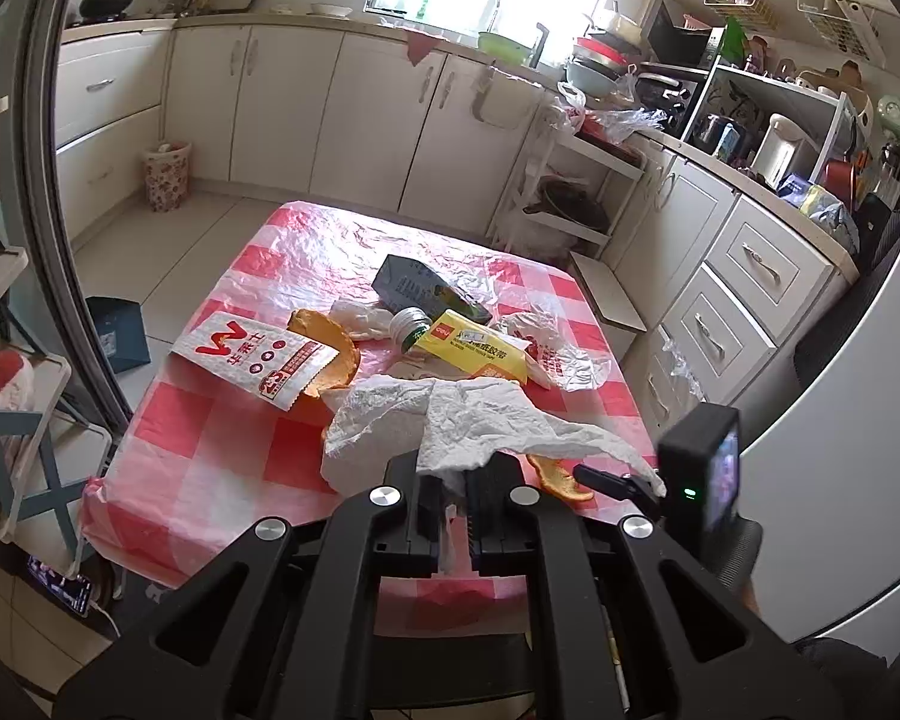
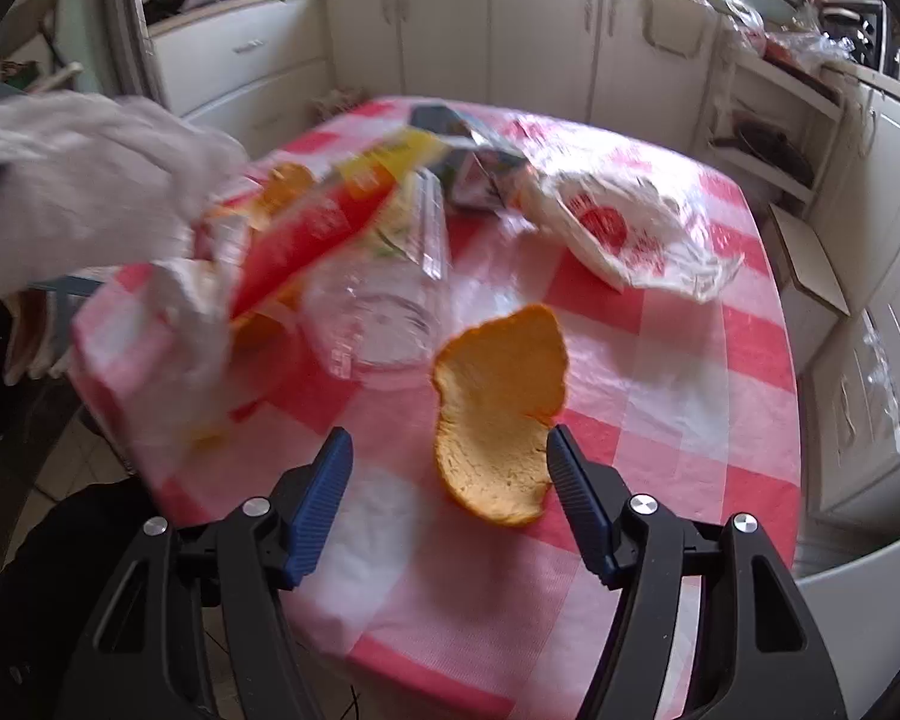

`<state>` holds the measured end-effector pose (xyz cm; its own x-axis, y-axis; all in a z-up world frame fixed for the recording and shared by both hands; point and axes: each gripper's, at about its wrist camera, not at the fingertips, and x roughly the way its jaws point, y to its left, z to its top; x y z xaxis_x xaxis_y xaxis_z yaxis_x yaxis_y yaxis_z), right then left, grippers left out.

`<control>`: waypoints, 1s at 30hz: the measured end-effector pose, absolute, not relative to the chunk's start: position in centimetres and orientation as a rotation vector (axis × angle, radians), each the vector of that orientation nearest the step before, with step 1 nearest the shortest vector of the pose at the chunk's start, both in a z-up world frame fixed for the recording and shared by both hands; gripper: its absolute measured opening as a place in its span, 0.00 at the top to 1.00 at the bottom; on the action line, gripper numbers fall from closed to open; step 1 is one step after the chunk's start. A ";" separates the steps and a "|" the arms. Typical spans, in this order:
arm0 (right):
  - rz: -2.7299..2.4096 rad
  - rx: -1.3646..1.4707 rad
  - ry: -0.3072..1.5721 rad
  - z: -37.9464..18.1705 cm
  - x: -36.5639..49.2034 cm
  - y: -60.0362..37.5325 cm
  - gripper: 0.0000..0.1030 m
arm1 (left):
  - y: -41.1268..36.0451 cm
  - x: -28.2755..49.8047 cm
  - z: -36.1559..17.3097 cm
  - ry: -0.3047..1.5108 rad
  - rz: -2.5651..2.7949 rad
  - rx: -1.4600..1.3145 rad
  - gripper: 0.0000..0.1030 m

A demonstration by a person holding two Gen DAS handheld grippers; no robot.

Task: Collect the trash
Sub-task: 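Close the right tool on the orange peel while the left tool lifts the tissue, then carry the tissue and peel to the yellow bucket and open both tools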

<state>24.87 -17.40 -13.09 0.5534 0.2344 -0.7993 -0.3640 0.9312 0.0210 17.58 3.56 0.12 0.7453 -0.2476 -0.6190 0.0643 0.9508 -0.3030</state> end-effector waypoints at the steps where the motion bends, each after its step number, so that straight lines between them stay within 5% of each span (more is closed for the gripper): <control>1: 0.342 -0.141 0.913 -13.0 25.1 -17.8 0.50 | 3.6 17.6 0.2 0.709 -0.174 -0.272 0.95; 5: 0.362 -0.020 0.930 -12.4 25.4 -20.0 0.85 | 3.9 17.8 0.1 0.705 -0.181 -0.285 0.95; 9: 0.377 0.058 0.913 -11.4 24.7 -21.9 0.93 | 3.9 17.6 0.2 0.697 -0.190 -0.298 0.95; 22: 0.308 0.207 0.768 -5.8 18.5 -29.5 0.94 | 3.3 15.4 3.1 0.644 -0.271 -0.349 0.95; 30: 0.129 0.297 0.843 -8.6 14.4 -37.2 0.94 | -3.4 13.9 3.7 0.669 -0.439 -0.299 0.95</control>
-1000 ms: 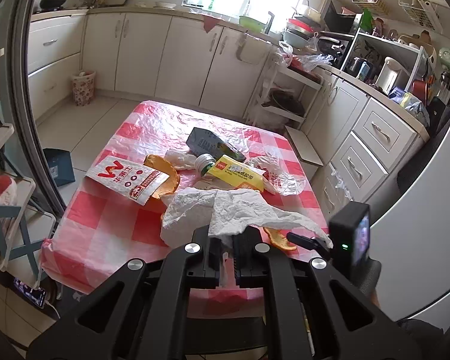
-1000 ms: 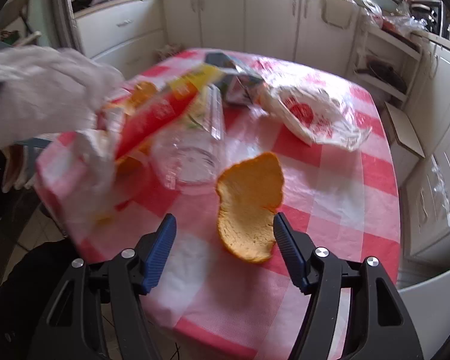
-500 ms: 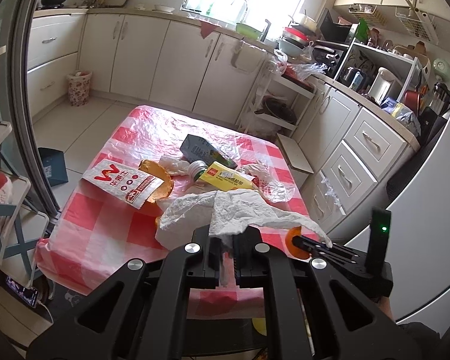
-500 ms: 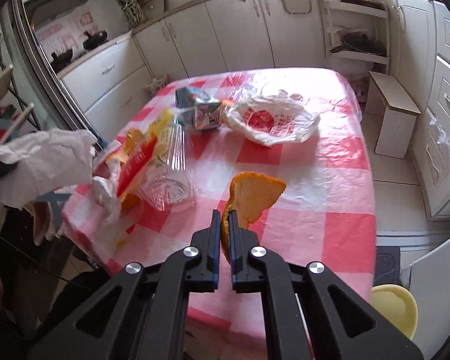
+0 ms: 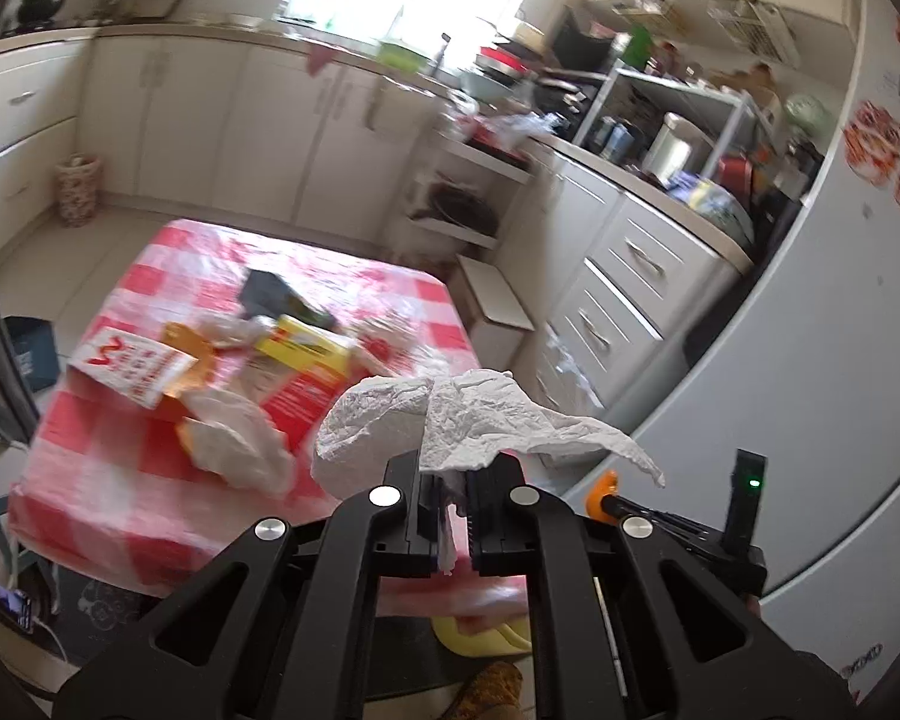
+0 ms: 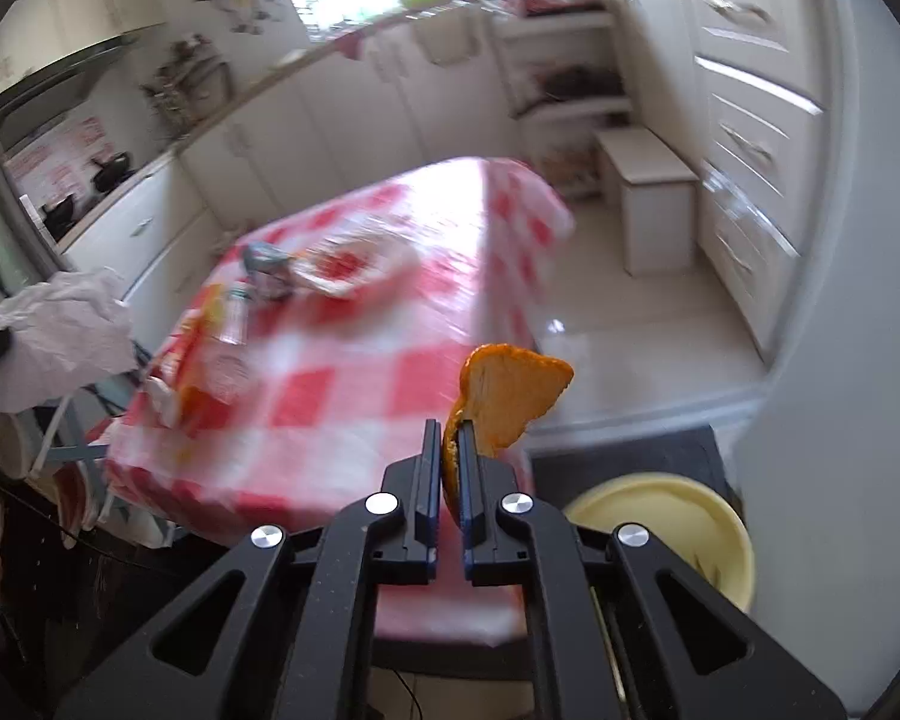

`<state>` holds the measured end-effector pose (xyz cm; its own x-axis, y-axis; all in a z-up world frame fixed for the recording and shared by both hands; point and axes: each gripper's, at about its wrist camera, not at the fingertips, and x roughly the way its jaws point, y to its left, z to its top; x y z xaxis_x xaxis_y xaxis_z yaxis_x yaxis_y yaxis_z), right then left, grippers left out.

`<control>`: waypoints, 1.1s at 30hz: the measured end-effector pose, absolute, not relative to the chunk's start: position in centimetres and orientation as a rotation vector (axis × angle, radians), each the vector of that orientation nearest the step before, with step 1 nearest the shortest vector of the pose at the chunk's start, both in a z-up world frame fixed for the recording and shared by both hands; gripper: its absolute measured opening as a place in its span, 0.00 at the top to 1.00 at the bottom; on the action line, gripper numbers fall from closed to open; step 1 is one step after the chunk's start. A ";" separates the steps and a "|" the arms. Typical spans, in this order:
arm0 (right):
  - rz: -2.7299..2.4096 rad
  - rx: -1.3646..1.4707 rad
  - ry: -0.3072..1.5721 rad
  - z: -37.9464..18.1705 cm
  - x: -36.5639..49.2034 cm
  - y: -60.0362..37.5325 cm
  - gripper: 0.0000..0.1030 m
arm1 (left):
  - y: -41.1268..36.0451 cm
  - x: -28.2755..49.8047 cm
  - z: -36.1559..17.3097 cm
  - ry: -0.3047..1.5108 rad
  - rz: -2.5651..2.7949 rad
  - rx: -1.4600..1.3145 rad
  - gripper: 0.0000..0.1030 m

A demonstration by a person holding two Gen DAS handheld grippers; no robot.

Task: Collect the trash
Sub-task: 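Carry the tissue and peel to the yellow bucket and open both tools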

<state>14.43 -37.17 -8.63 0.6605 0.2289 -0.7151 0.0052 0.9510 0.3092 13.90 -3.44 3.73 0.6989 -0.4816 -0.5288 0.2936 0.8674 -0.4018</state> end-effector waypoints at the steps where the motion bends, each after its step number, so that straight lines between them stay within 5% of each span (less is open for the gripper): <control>1: 0.115 0.309 0.878 -9.6 14.3 -38.0 0.94 | -4.5 13.8 3.5 0.681 -0.459 -0.288 0.95; 4: 0.063 0.372 1.014 -13.3 14.2 -40.2 0.85 | -8.7 13.4 2.4 0.726 -0.530 -0.251 0.95; 6: 0.030 0.436 1.091 -15.4 14.2 -41.4 0.65 | -11.9 13.0 1.4 0.751 -0.573 -0.214 0.95; 8: 0.000 0.505 1.092 -15.6 14.2 -42.7 0.65 | -14.8 12.7 0.5 0.777 -0.611 -0.180 0.95; 19: -0.110 0.502 0.543 -2.4 8.9 -45.3 0.44 | -25.5 12.9 -6.3 0.947 -0.697 -0.060 0.94; 22: -0.089 0.515 0.460 -1.0 8.5 -45.6 0.38 | -29.2 14.6 -9.2 1.052 -0.722 -0.057 0.81; 25: -0.073 0.513 0.446 -0.8 8.6 -45.7 0.38 | -31.2 15.3 -10.7 1.093 -0.699 -0.049 0.57; 33: -0.031 0.528 0.448 -0.3 8.4 -46.0 0.37 | -29.4 14.0 -9.9 1.058 -0.661 -0.053 0.45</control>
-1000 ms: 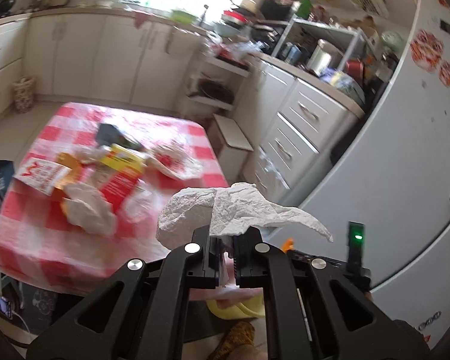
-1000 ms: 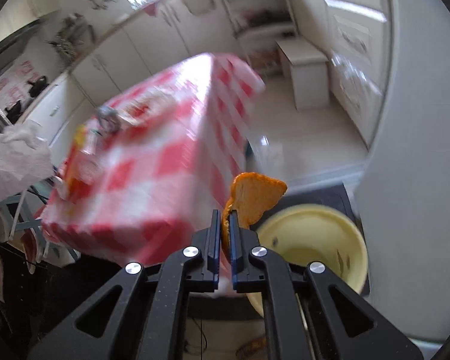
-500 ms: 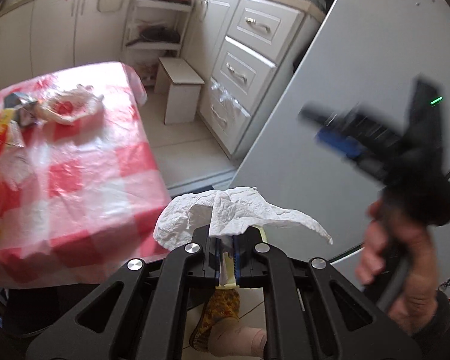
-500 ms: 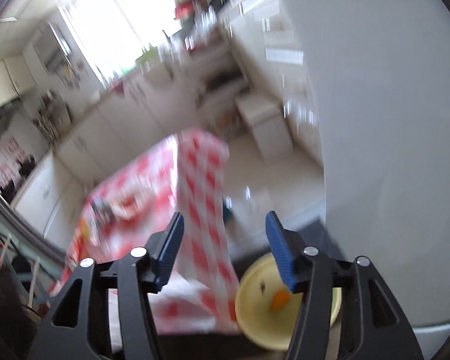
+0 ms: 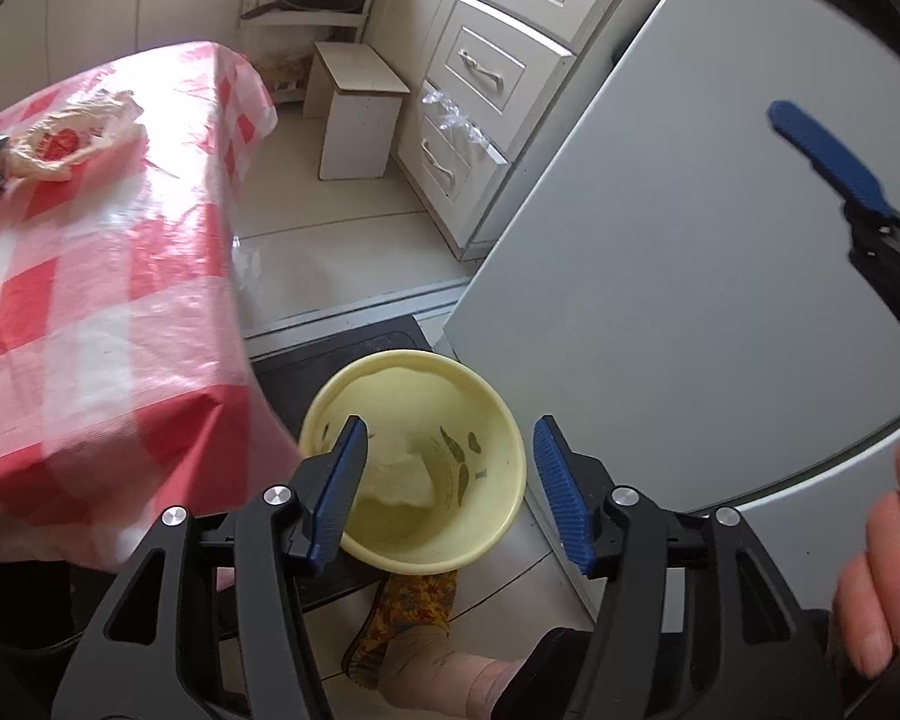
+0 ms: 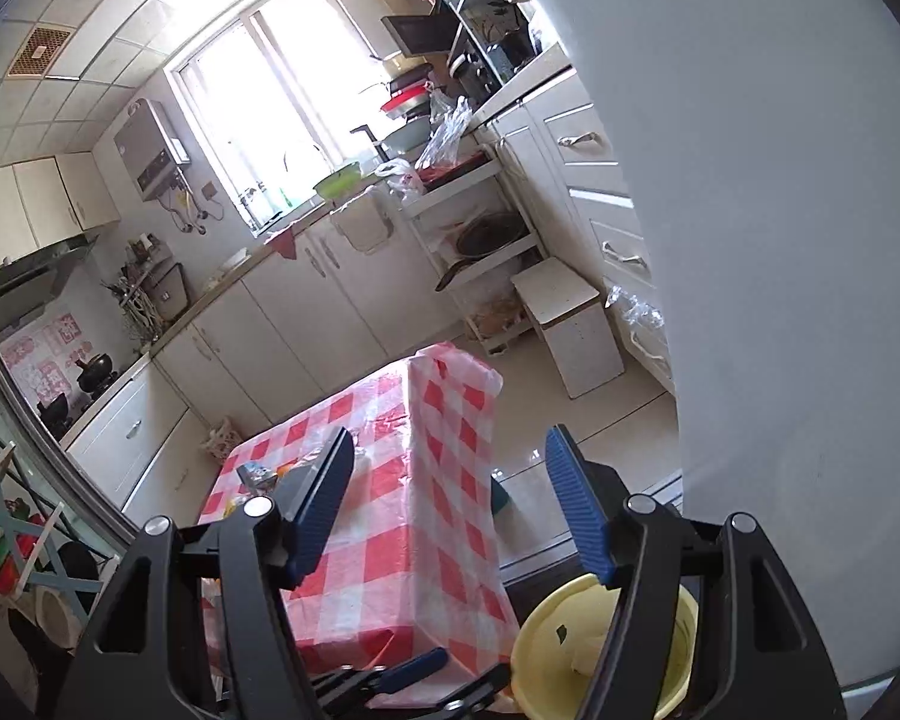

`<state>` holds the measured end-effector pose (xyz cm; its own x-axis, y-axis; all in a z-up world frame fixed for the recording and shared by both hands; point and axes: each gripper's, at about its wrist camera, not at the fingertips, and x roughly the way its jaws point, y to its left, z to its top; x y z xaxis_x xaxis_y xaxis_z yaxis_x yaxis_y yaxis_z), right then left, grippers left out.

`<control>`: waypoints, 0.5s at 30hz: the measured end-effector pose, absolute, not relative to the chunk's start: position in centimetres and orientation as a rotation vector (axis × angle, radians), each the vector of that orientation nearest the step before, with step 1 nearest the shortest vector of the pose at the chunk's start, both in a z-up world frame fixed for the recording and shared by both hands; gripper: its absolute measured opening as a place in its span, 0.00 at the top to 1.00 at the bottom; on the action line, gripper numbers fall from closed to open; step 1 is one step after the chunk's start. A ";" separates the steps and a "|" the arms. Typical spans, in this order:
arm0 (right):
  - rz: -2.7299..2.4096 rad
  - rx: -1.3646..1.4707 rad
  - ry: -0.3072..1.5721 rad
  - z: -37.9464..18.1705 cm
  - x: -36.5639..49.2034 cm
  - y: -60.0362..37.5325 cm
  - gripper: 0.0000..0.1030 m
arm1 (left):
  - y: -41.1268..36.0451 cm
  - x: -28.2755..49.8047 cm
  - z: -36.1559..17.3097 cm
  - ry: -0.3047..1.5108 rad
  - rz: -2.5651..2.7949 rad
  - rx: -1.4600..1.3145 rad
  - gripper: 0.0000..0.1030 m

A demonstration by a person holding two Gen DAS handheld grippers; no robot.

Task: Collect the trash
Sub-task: 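Carry the tissue and peel to the yellow bucket and open both tools, then bring both tools back over the table toward the remaining trash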

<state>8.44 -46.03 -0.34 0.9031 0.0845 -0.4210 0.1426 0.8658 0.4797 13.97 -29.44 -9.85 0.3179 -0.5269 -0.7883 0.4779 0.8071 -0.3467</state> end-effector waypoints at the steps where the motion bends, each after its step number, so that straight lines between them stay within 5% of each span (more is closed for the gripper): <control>1: -0.026 0.528 0.451 -0.2 8.5 -45.9 0.37 | -28.6 13.5 -9.4 1.045 -0.654 -0.052 0.44; 6: 0.012 0.498 0.461 0.2 9.1 -44.2 0.35 | -23.2 11.0 -7.4 0.967 -0.578 -0.036 0.30; 15: 0.079 0.365 0.447 0.8 10.5 -39.4 0.29 | -10.8 8.8 -6.8 0.939 -0.361 -0.072 0.26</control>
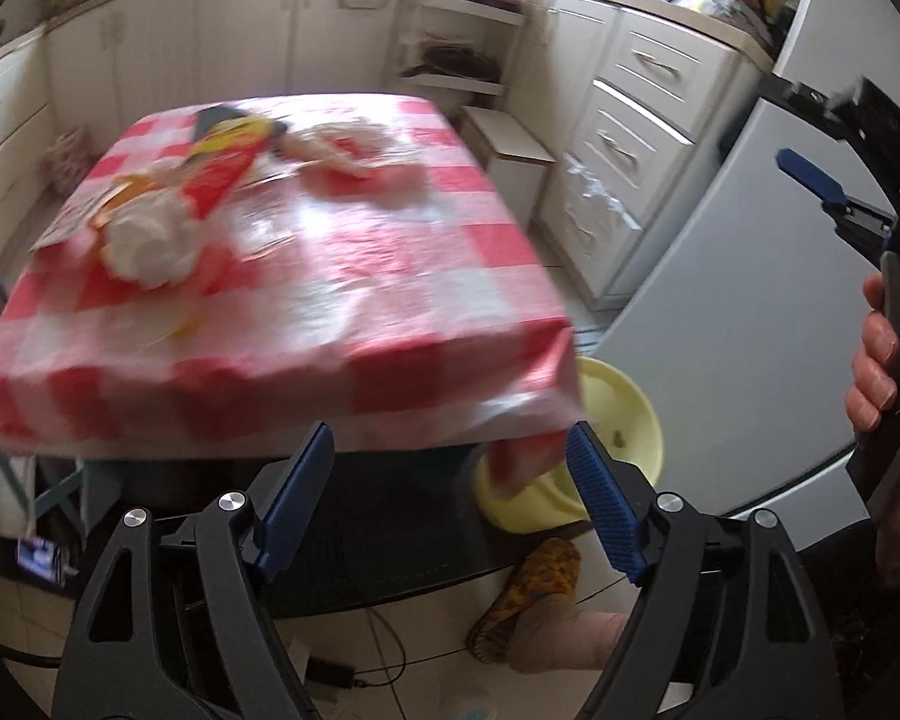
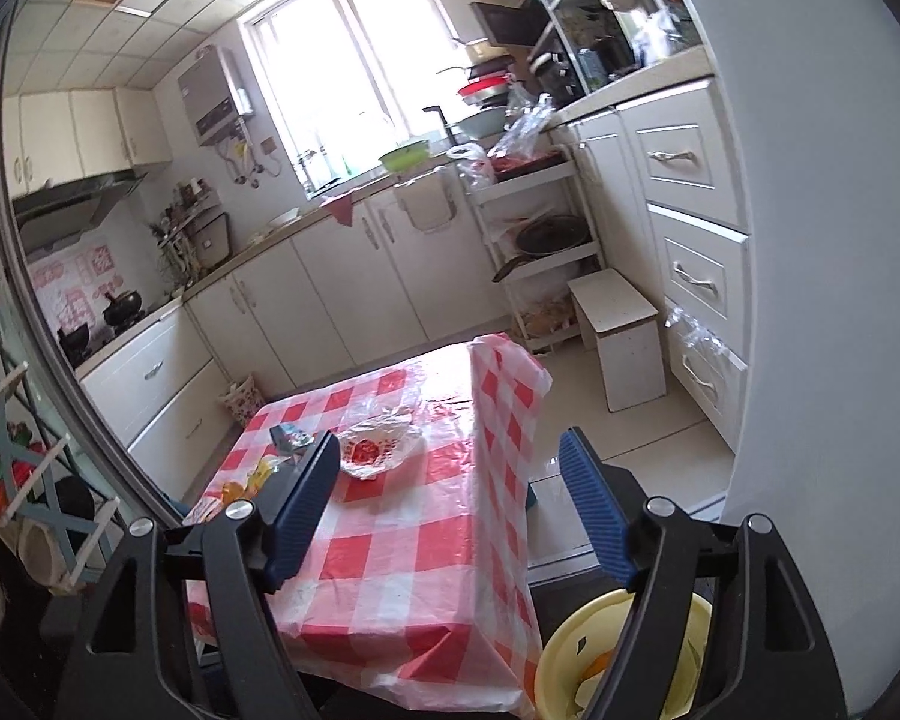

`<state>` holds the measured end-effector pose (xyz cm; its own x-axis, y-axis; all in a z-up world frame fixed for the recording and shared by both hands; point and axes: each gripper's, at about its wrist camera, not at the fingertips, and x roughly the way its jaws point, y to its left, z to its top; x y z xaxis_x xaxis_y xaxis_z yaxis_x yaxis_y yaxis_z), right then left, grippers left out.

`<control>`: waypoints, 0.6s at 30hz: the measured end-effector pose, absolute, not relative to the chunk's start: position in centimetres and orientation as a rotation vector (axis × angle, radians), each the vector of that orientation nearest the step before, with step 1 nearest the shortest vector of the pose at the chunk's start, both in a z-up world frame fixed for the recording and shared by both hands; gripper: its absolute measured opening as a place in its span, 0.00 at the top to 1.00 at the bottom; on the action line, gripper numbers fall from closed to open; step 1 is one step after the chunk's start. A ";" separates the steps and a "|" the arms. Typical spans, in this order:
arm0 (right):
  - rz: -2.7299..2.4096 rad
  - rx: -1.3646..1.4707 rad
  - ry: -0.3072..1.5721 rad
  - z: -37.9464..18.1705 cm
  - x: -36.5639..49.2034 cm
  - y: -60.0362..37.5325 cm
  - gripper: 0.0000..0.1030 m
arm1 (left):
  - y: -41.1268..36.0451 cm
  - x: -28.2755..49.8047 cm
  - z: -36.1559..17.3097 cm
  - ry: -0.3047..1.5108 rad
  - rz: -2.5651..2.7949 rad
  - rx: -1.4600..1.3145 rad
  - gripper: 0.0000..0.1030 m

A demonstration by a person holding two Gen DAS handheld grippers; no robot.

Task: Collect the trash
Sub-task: 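Bring both tools back over the table toward the remaining trash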

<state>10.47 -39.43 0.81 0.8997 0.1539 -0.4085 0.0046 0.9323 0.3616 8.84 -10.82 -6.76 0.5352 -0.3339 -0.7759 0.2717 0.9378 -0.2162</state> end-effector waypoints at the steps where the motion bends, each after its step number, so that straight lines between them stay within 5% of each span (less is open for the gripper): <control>1: 0.091 0.353 0.453 0.6 10.8 -38.8 0.29 | -9.6 8.8 -6.9 0.944 -0.336 -0.085 0.26; 18: 0.147 0.269 0.574 -2.3 14.8 -33.0 0.28 | -4.4 9.0 -8.2 0.940 -0.237 -0.144 0.23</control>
<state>14.81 -33.01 -2.34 0.8306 0.2112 -0.5152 -0.0619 0.9546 0.2915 9.01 -4.37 -8.21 0.5663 -0.2633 -0.7810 0.1382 0.9645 -0.2250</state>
